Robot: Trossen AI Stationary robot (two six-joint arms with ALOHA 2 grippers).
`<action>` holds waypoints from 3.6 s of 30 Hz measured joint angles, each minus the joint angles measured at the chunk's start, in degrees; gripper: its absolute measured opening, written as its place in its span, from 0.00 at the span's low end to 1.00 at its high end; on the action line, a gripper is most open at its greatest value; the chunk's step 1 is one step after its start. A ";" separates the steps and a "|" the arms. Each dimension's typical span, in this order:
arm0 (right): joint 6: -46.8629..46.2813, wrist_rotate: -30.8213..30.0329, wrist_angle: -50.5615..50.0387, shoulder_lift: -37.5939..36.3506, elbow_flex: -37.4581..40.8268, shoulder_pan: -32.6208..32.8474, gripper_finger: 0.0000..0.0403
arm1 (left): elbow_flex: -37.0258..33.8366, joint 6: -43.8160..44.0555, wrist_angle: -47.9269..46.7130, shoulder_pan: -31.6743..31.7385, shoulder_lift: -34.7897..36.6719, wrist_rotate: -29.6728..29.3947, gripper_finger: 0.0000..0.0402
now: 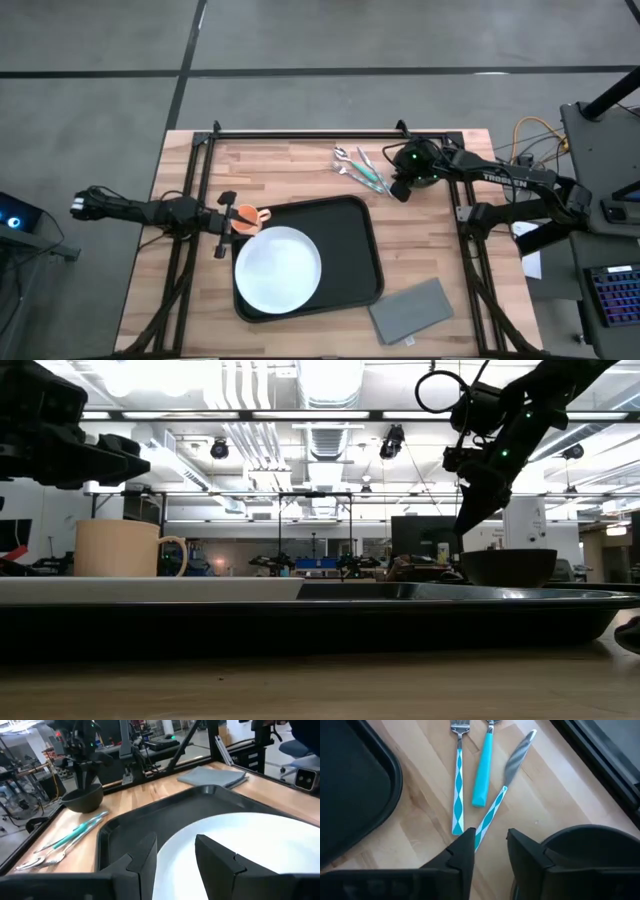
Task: Set up tray
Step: Put the black bowl on the white plate
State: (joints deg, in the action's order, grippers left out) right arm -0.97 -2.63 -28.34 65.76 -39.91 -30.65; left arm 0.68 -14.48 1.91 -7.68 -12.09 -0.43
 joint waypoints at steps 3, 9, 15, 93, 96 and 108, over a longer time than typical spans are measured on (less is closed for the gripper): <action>-1.53 -0.02 0.07 0.00 0.01 0.00 0.33 | 0.65 0.00 0.29 -0.01 0.13 0.02 0.29; -2.08 -3.24 0.14 0.02 0.03 0.00 0.43 | 2.60 0.05 5.96 -0.02 0.09 0.08 0.29; -4.73 -5.07 -0.55 0.02 0.05 0.00 0.47 | 3.00 2.12 6.67 -0.02 0.39 0.12 0.29; -0.12 -12.57 -10.28 16.31 -13.85 6.48 0.02 | -0.08 1.33 5.95 0.02 8.35 3.26 0.29; 1.28 -12.57 -10.09 16.26 -15.66 10.56 0.02 | -0.06 1.33 5.97 0.02 8.35 3.26 0.29; 4.45 -12.54 -8.70 18.63 -22.58 24.52 0.02 | -0.06 1.36 5.96 0.01 7.20 3.26 0.29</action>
State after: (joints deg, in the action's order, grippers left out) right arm 3.47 -15.17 -37.05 84.39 -62.49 -6.13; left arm 0.62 -13.13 7.87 -7.67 -4.90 2.83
